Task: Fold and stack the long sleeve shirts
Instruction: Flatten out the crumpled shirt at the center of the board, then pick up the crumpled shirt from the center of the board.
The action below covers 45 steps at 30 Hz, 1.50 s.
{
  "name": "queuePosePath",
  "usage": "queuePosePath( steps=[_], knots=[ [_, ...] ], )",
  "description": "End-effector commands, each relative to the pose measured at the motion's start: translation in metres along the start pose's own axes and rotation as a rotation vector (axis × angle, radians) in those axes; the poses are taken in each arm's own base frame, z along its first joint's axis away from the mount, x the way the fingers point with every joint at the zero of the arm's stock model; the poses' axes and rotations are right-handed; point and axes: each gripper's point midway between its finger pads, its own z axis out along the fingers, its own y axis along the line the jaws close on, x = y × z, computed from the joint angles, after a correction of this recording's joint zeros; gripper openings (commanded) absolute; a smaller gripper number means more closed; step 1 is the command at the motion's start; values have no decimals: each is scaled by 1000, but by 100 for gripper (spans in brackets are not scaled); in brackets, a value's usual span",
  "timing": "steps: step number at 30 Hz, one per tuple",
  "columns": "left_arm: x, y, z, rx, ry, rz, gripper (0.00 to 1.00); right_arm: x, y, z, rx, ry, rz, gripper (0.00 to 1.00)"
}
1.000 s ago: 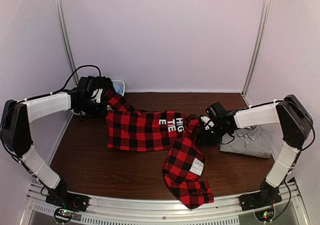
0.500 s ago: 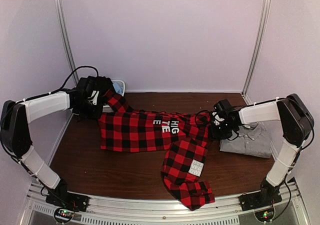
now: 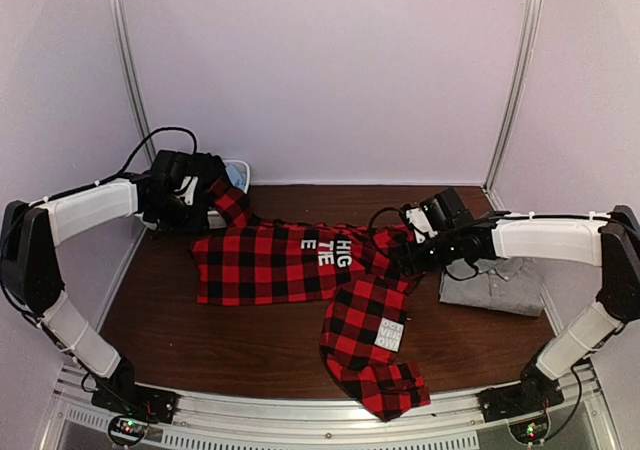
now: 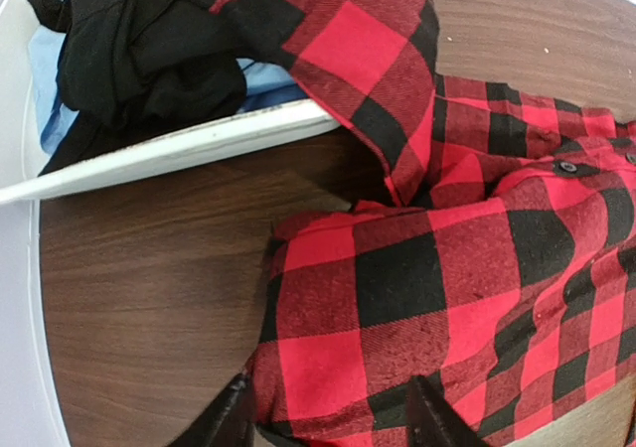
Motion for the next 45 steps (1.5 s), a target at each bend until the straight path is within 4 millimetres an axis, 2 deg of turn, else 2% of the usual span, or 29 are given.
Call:
queuePosePath(
  steps=[1, 6, 13, 15, 17, 18, 20, 23, 27, 31, 33, 37, 45],
  knots=[
    [-26, -7, -20, 55, -94, -9, 61, 22, 28, 11, -72, 62, -101, 65],
    [-20, -35, -33, 228, -124, 4, 66, 43, 41, 29, -97, 141, -171, 64],
    [5, -68, -45, 402, -159, 51, 69, 50, 49, 46, -122, 200, -213, 49],
    [17, -77, -44, 423, -145, 71, 69, 54, 50, 50, -130, 219, -223, 42],
    [28, -90, -41, 441, -130, 98, 69, 56, 49, 51, -126, 232, -227, 29],
    [36, -100, -39, 454, -119, 124, 69, 56, 46, 49, -111, 234, -226, 20],
    [47, -117, -37, 465, -113, 177, 69, 56, 35, 45, -68, 245, -204, 10],
    [62, -141, -36, 486, -99, 283, 70, 62, 10, 35, 13, 285, -154, 5],
    [78, -160, -33, 499, -71, 407, 71, 68, -21, 18, 101, 326, -83, 1],
    [93, -178, -35, 538, -40, 527, 72, 65, -44, 2, 135, 307, 2, 0],
    [103, -190, -37, 567, -26, 596, 72, 62, -51, -1, 133, 297, 32, 0],
    [136, -211, -39, 632, 38, 747, 72, 58, -61, -1, 138, 290, 58, 0],
    [191, -222, -24, 624, 200, 864, 73, 50, -79, -3, 151, 279, 80, 0]
  ],
)
